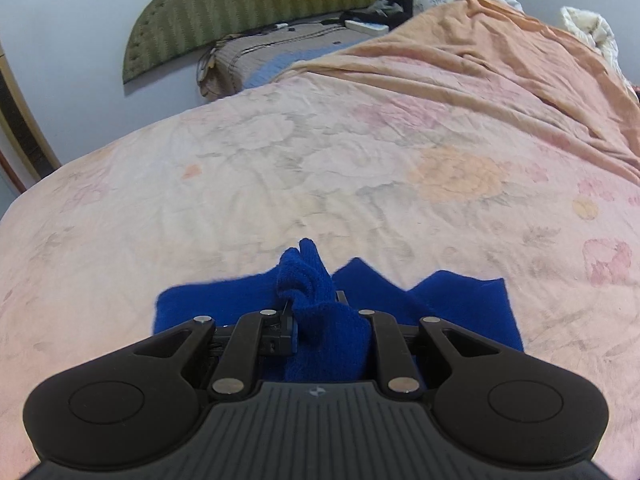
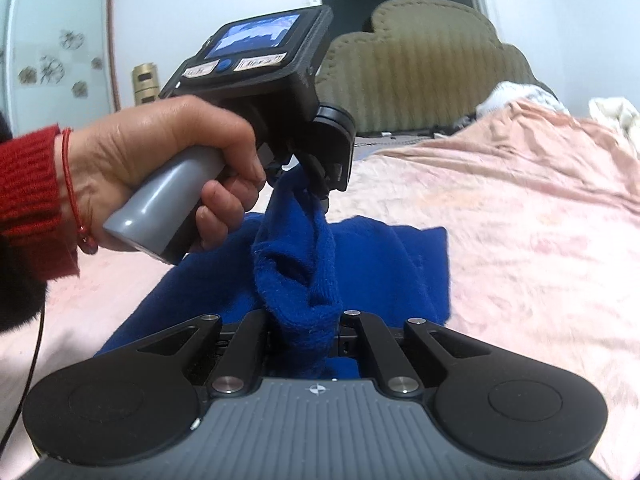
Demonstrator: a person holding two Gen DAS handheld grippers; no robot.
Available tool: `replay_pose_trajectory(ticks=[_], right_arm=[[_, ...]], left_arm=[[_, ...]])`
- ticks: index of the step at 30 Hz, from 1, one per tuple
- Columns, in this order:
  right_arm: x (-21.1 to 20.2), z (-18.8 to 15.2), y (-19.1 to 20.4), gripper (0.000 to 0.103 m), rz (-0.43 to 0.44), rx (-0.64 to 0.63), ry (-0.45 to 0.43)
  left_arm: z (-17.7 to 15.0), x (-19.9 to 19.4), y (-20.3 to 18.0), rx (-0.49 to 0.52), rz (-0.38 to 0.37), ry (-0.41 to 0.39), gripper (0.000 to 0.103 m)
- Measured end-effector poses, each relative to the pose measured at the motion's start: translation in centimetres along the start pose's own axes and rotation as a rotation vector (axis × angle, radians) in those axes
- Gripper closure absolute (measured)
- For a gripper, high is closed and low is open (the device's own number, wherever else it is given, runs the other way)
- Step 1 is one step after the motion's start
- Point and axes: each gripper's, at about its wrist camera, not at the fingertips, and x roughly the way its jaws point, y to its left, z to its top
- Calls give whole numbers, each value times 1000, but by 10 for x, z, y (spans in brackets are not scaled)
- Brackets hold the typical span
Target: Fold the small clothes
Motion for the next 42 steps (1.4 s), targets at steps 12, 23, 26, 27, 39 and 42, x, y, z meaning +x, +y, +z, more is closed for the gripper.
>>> replay_pose_trajectory(ticks=[12,23,26,27,39,42], right_arm=[[16,-18,-68,97,128,354,135],[13,-37,-99,81,211,595,89],[7,-44,-108,75,241,667,60],[6,-47,-110,74,241,683,55],[-28,-18,-76,50,-50,359,-53],[-13,-8,-57,50,45,277,23]], left_arm=[[17,22,-24,2,-87,2,37],[16,-29,23,-58,-13,-121,24],[-10,-48,37,-22,35,-138,24],[-21,-54,41,-14,55,-145,24],[-144,-111,68,-50,82,-144,21],[-163,-116,69,-65,61,-135,21]])
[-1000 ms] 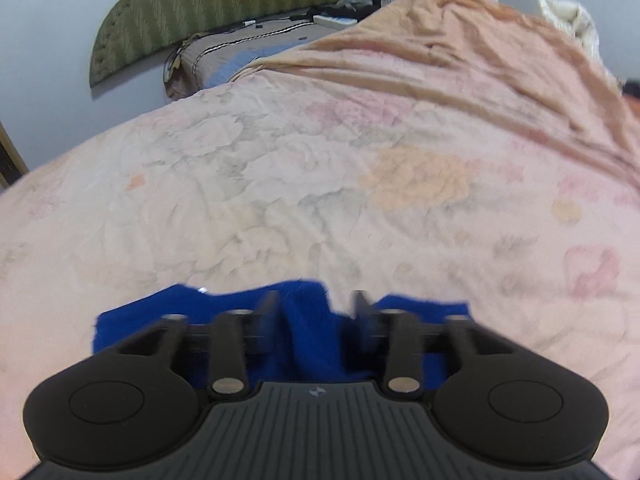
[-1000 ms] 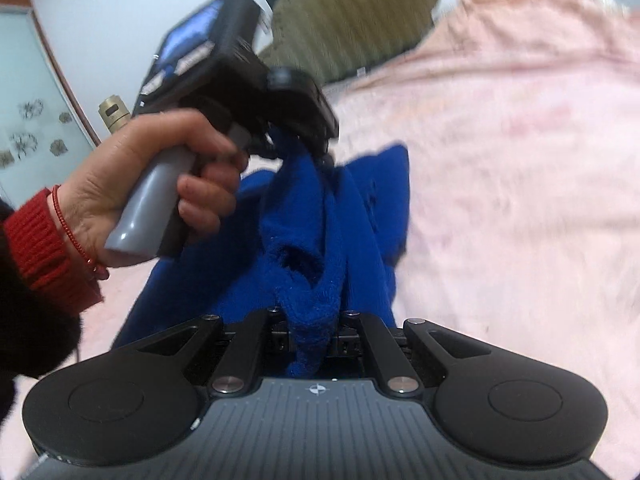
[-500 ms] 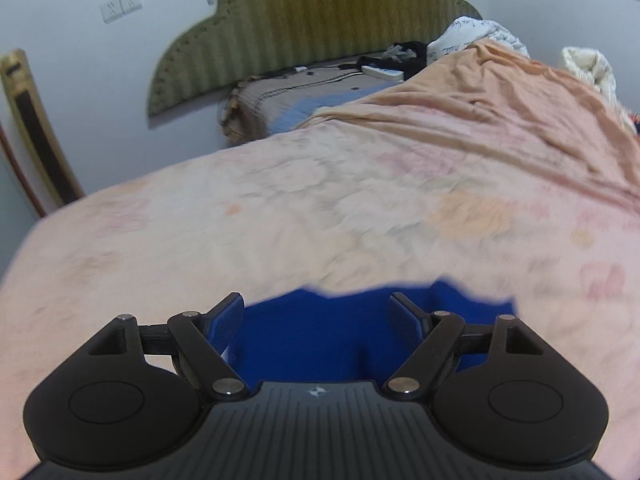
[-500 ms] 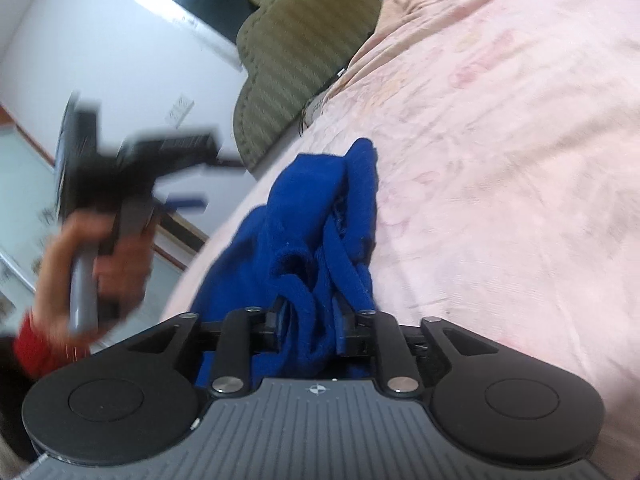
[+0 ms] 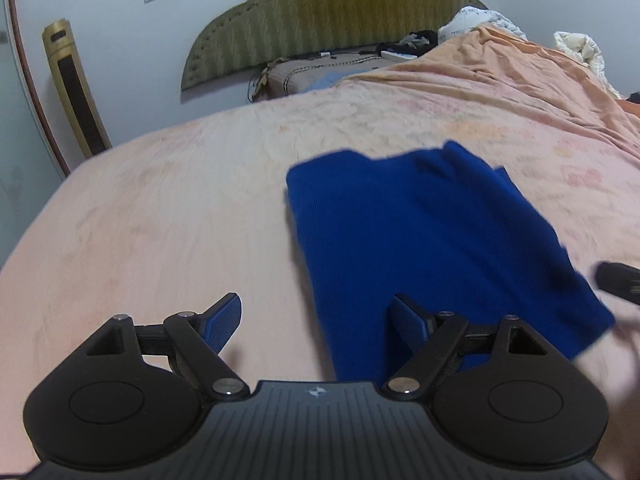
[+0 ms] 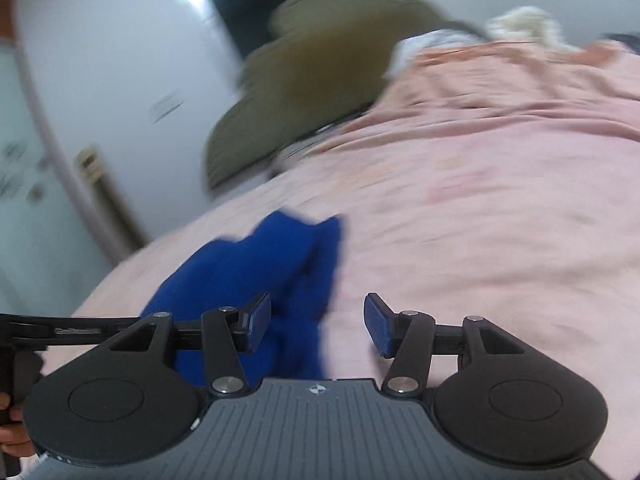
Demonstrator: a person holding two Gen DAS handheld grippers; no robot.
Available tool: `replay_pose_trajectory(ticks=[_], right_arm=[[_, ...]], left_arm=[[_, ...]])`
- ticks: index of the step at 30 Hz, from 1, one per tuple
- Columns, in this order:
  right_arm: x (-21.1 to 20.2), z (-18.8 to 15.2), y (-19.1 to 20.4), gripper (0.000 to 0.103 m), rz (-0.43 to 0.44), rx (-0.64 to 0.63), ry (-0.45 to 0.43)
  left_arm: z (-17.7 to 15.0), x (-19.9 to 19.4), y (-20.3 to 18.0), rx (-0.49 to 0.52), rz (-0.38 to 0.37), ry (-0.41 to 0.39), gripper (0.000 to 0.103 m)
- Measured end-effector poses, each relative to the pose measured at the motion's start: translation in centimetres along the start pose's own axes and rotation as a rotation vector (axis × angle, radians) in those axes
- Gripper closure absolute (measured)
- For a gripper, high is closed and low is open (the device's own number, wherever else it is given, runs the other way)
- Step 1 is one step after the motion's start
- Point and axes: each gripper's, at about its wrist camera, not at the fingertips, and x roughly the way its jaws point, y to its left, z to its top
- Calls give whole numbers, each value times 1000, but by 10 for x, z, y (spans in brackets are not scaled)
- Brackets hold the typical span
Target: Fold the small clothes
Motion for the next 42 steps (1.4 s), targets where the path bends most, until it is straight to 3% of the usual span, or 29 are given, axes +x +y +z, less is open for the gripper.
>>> replay_pose_trajectory(ticks=[3,6,7,9,11,13,16,21,23,25,28,30,31,34,38,40,42], right_arm=[[15,-6,11,50,-21,-63,54],[16,-6,4,47,-245,-77,34],[4,-5,-3,49,-251,-64,5],[-9,1,-4,50,-165,-66,-32],[-10,5,1,49,-86,-101,10],[-2,3,6,59,-44,-112,66],[6,-2,3,70,-26,-80,121],[8,-8,6,74,-9,-65,172],[8,-8,5,91,-25,-64,170],[-2,-6,7,97,-36,-77,134],[-9,-5,14,98,-77,-139,124],[2,-8,14,96,-66,-171,212],[4,-6,14,89,-78,-183,222],[-5,14,20,77,-67,-188,133],[15,40,37,77,-21,-244,94],[38,44,42,78,2,-264,121],[58,44,41,78,-30,-276,149]], left_arm=[[-13,-7,9,-30,-18,-8,21],[-24,-15,20,-43,-46,-12,21],[-26,-16,22,-41,-56,-14,21],[-30,-18,25,-45,-55,-12,21],[-31,-16,26,-55,-63,-11,21],[-31,-15,26,-68,-61,-8,21],[-28,-15,24,-73,-62,-12,21],[-23,-15,16,-52,-64,-27,21],[-21,-15,11,-46,-62,-32,21],[-20,-15,7,-34,-65,-40,21],[-23,-10,3,4,-67,-21,21],[-26,-8,3,6,-69,-10,21],[-25,-9,5,2,-73,-17,21],[-14,-12,11,-16,-71,-52,21],[-1,-1,11,-51,-92,-48,21],[-3,4,5,-30,-92,-38,21],[-9,11,-3,6,-83,-15,21]])
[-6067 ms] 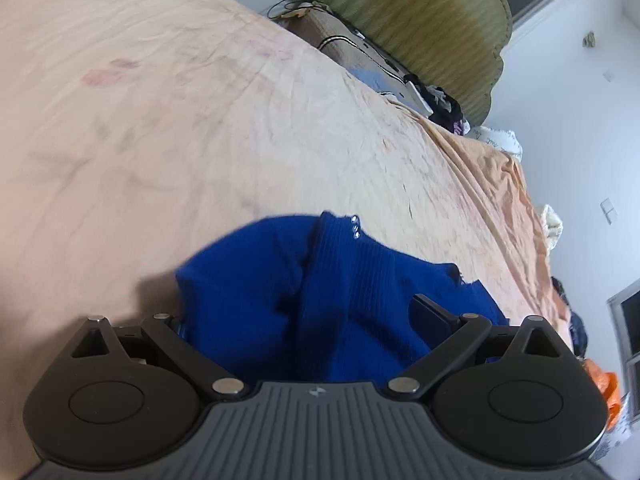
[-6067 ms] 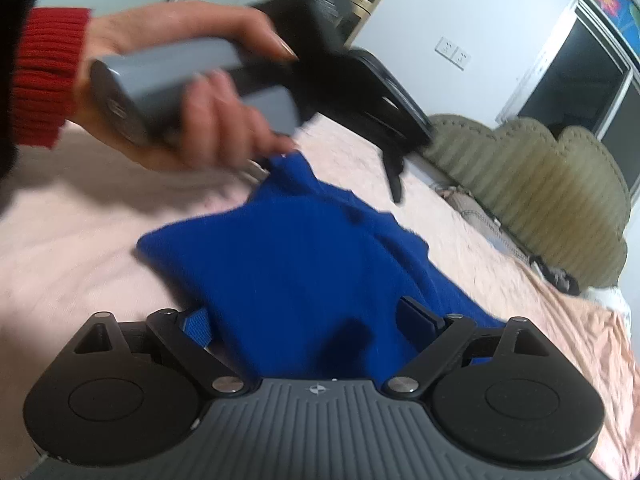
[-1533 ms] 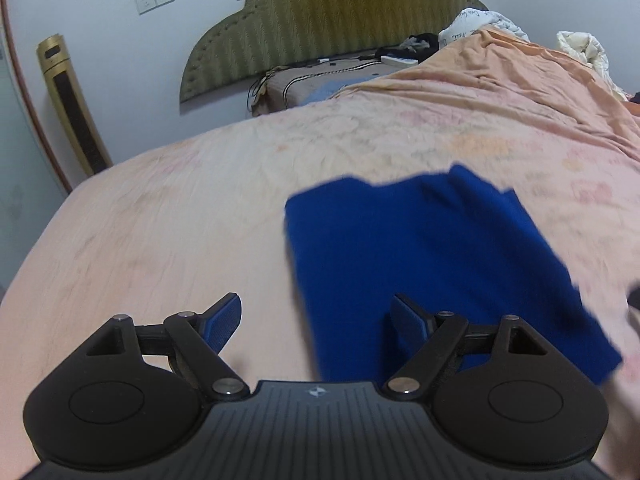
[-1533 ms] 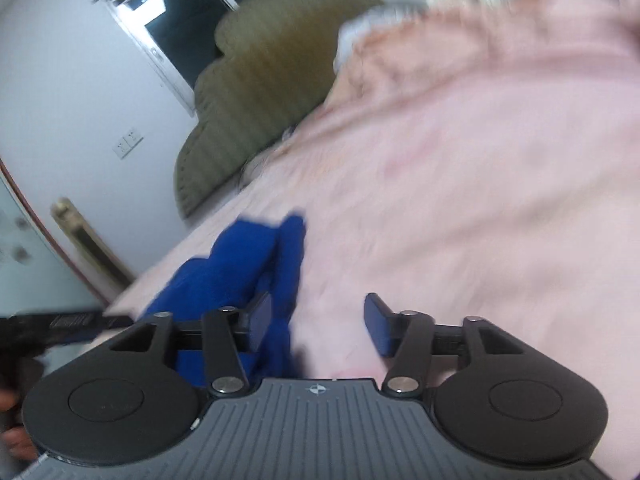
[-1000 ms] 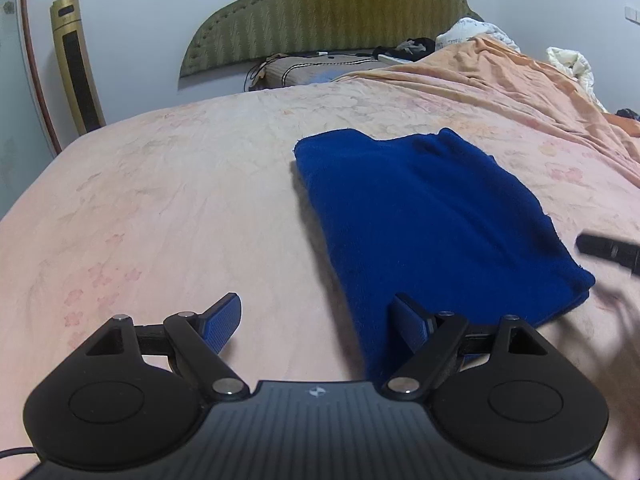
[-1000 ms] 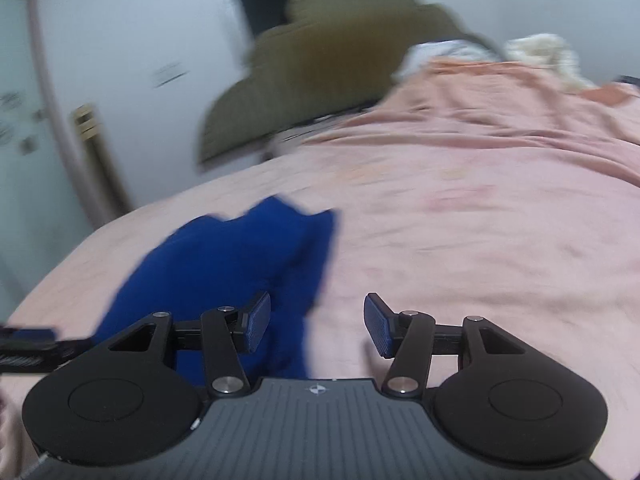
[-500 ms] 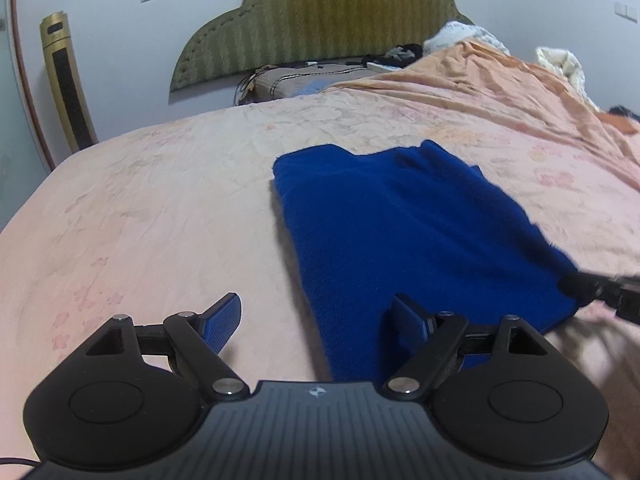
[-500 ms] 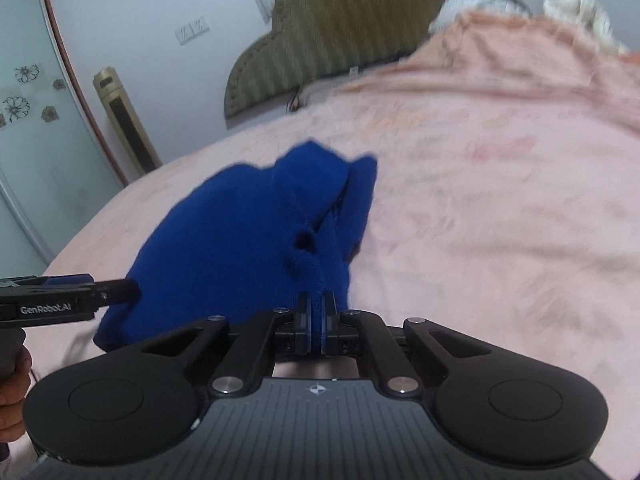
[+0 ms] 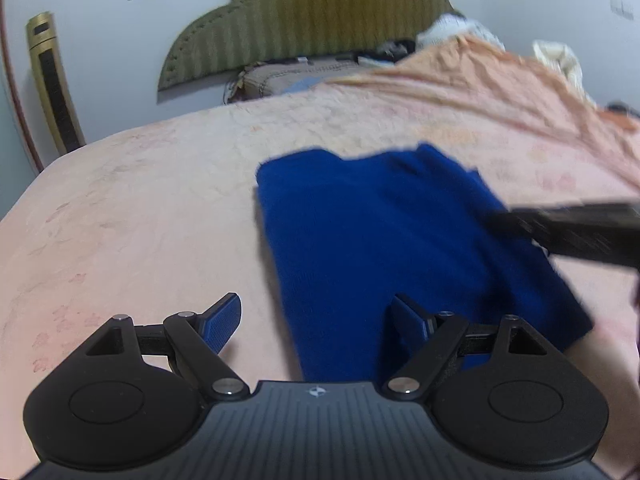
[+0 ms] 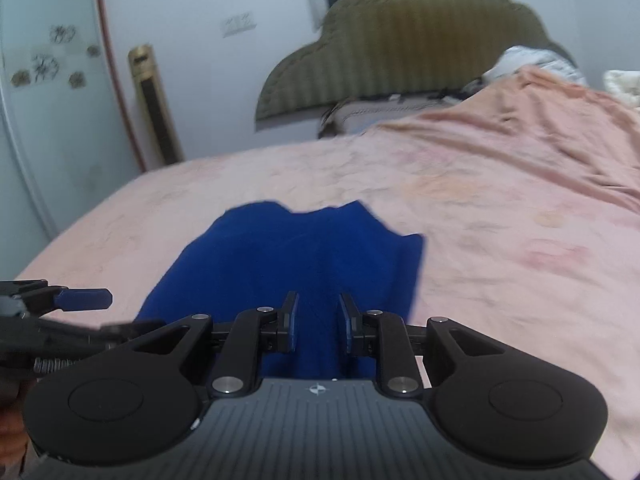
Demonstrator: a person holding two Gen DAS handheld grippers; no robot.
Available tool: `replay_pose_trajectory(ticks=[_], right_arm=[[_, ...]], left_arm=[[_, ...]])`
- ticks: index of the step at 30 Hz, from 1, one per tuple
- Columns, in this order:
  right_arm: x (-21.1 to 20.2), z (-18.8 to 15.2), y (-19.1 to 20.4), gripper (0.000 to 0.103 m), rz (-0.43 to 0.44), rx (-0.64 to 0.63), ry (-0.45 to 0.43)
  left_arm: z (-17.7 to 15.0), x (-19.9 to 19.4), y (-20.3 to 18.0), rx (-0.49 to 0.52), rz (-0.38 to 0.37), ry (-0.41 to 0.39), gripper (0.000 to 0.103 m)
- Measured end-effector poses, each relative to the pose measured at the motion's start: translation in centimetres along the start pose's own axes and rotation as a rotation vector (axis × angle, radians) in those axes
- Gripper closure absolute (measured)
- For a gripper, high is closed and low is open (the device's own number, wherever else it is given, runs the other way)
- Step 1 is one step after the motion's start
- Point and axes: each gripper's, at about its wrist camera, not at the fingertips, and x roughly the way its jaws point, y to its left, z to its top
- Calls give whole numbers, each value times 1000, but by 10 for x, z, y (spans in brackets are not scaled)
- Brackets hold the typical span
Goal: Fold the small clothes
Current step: 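Open the right gripper to release the folded sweater edge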
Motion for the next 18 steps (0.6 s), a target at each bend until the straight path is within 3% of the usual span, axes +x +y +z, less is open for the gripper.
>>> replay_pose_trajectory(ticks=[2,3,5,8,13,16,18], right_arm=[[16,-1,-8,75,-114,21,51],[16,-1,-12,65,-114,48,47],[5,2,-18,67,-86,104,6],[0,13,-7,67,-83,43,-50],[26,28,-1,66,-2,20,-30],[54,35,-7,71,-72,1,23],[66,36,-19,71,-133,47,48]], left_arm=[[-6,1,-1,11,-12,19,21],[-6,-1,2,9,-22,14,21],[-4,-4,7,-5,-22,-3,21],[7,-2,13,-43,-22,-7,21],[15,1,7,-37,-25,-21,21],[25,1,4,-13,-5,-56,21],[26,6,3,2,-3,-31,21]])
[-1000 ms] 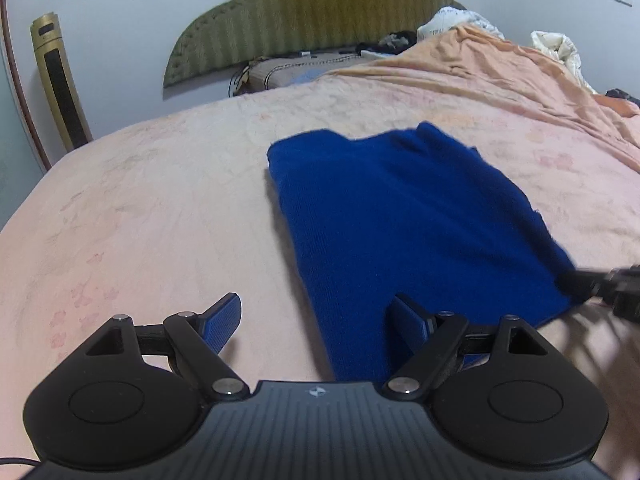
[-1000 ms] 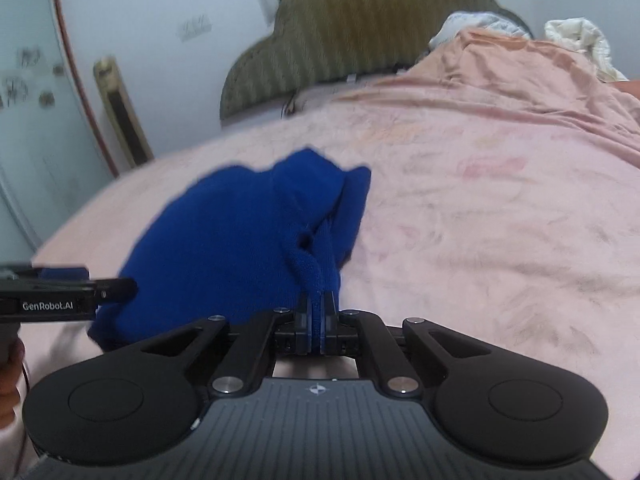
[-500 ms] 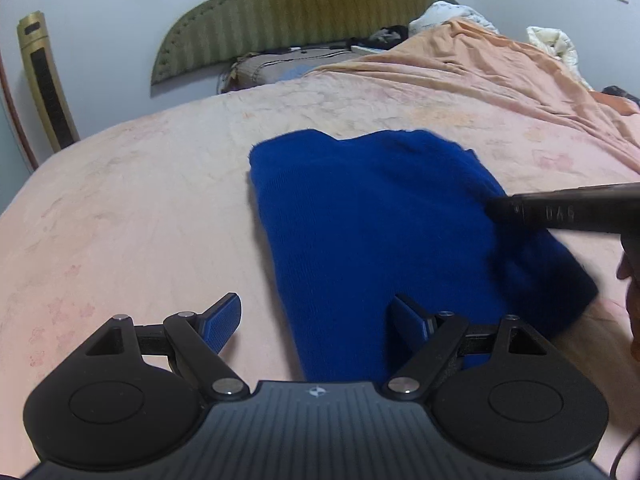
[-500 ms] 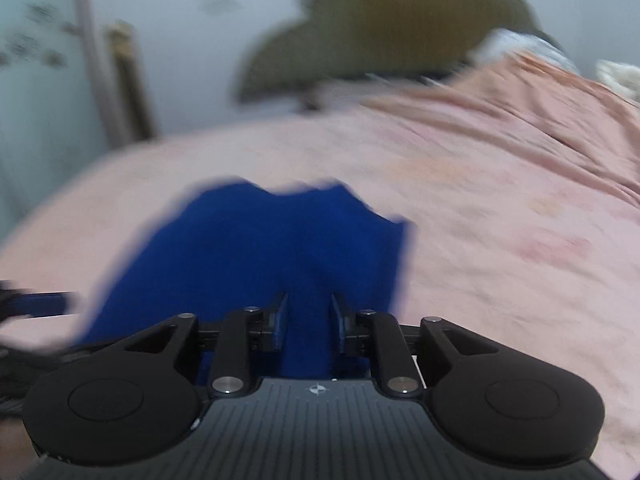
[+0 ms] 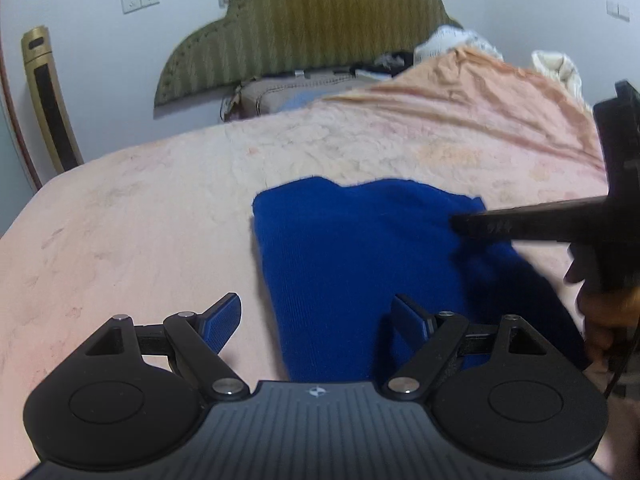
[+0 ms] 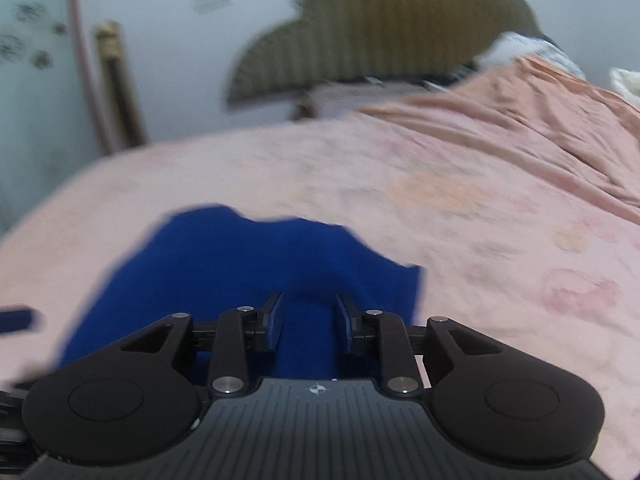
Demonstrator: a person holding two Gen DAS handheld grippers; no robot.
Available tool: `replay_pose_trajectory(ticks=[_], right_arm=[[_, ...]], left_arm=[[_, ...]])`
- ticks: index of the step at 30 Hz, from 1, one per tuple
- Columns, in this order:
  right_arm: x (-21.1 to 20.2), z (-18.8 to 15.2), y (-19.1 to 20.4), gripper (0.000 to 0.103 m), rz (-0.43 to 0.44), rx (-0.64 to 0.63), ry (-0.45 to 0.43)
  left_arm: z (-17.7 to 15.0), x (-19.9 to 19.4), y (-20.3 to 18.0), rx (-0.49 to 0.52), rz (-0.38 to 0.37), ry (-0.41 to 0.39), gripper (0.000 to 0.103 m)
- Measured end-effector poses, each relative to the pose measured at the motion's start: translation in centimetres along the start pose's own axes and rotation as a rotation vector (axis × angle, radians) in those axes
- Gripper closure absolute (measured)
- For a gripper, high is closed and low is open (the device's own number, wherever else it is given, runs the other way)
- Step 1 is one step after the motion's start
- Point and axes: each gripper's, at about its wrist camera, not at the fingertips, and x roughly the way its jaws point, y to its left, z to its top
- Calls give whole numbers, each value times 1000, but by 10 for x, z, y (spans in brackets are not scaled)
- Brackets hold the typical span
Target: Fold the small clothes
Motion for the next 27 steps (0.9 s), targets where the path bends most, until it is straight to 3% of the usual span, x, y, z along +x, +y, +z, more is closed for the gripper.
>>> replay_pose_trajectory(ticks=[3,8,11,14,18,20,23,27], right_arm=[[-12,-4,-9,66,17,55,-33],[-23,-15,2,62,51,-2,-38],[-17,-23,1,53,-29,-28,1],[-39,-28,-8,50,-4,60,-40],[-66,-45,-2,38,18,38,-107],[-66,-57,2,36,38,5,-92],[-57,-68,0,36,19,4,-40],[-56,-78,-1,23,5,15,-59]], left_arm=[[-6,2,1,-31,-34,10,21],[-23,10,-13,-15,-58,59,21],[-30,8,-17,-8,-51,68,21],[-33,0,-12,-26,-66,48,20],[-46,0,-13,-53,-51,28,20],[-52,1,-14,-70,-47,12,19],[-58,2,-15,-68,-19,-23,10],[-63,5,-13,-102,-21,-37,8]])
